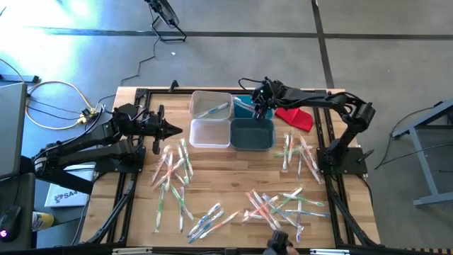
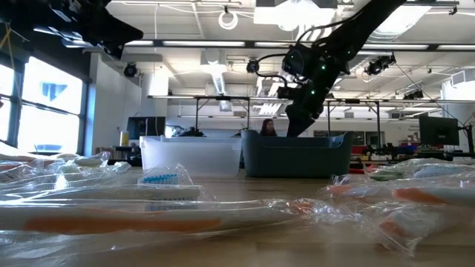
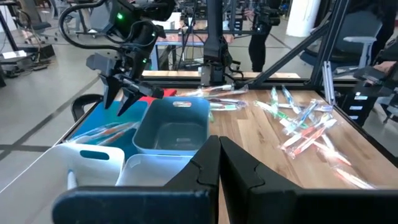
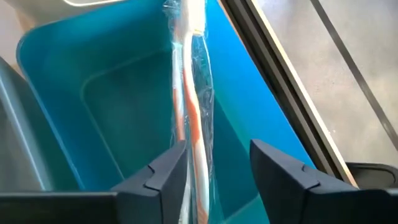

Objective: Pick & Place Toothbrushes
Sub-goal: Put the green toothbrush into the green bin

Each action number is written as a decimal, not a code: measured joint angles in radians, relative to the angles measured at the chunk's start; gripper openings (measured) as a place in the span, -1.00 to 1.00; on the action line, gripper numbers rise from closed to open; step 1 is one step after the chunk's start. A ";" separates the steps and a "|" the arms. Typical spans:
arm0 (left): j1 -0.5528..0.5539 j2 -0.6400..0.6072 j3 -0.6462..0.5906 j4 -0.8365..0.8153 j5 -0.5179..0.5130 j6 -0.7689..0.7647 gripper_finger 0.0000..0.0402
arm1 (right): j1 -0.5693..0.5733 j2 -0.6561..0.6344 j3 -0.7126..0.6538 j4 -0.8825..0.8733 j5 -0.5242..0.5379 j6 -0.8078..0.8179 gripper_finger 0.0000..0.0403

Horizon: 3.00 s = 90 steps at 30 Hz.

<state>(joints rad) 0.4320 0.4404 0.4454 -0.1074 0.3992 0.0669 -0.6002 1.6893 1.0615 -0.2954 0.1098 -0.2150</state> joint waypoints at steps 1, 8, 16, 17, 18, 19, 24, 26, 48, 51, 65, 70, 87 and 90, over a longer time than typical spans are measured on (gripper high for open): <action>0.000 0.000 0.000 0.000 0.001 0.000 -1.00 | 0.005 -0.004 0.000 -0.002 0.001 0.000 -0.15; 0.000 0.000 0.000 0.000 0.001 0.000 -1.00 | 0.070 -0.092 0.000 -0.002 0.003 0.000 -0.27; 0.000 0.000 0.000 0.001 0.000 0.001 -1.00 | 0.174 -0.243 0.000 -0.001 0.003 0.049 -0.51; 0.000 0.000 0.000 0.001 0.000 0.001 -1.00 | 0.184 -0.263 0.000 -0.003 0.003 0.062 -0.54; 0.000 0.000 0.000 0.001 0.000 0.001 -1.00 | 0.195 -0.281 0.000 -0.004 0.002 0.079 -0.56; 0.000 0.000 0.000 0.001 0.000 0.002 -1.00 | 0.207 -0.298 0.000 -0.004 0.002 0.094 -0.58; 0.000 0.000 0.000 0.001 -0.002 0.007 -1.00 | 0.254 -0.367 0.000 -0.025 -0.023 0.170 -0.65; 0.000 0.000 0.000 0.001 -0.002 0.007 -1.00 | 0.269 -0.388 0.000 -0.054 -0.059 0.177 -0.66; 0.000 0.001 0.000 -0.044 -0.001 0.001 -0.99 | 0.393 -0.456 -0.121 0.100 -0.113 0.258 -0.97; 0.000 0.001 0.000 -0.044 0.000 -0.010 -0.99 | 0.393 -0.486 -0.203 0.229 -0.113 0.280 -0.98; 0.000 0.144 0.000 0.027 0.000 0.004 -0.99 | 0.465 -0.595 -0.494 0.742 -0.113 0.299 -0.98; 0.000 0.221 0.000 0.049 -0.001 0.003 -0.99 | 0.496 -0.595 -0.546 0.767 -0.110 0.304 -0.98; 0.000 0.258 0.000 0.147 0.024 0.033 -0.99 | 0.601 -0.594 -0.553 0.786 -0.109 0.321 -0.98; 0.000 0.258 0.000 0.167 0.046 0.060 -0.99 | 0.612 -0.594 -0.553 0.800 -0.080 0.321 -0.99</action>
<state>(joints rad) 0.4318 0.6987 0.4454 0.0597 0.4451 0.1268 0.0114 1.0954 0.5083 0.5043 0.0294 0.1055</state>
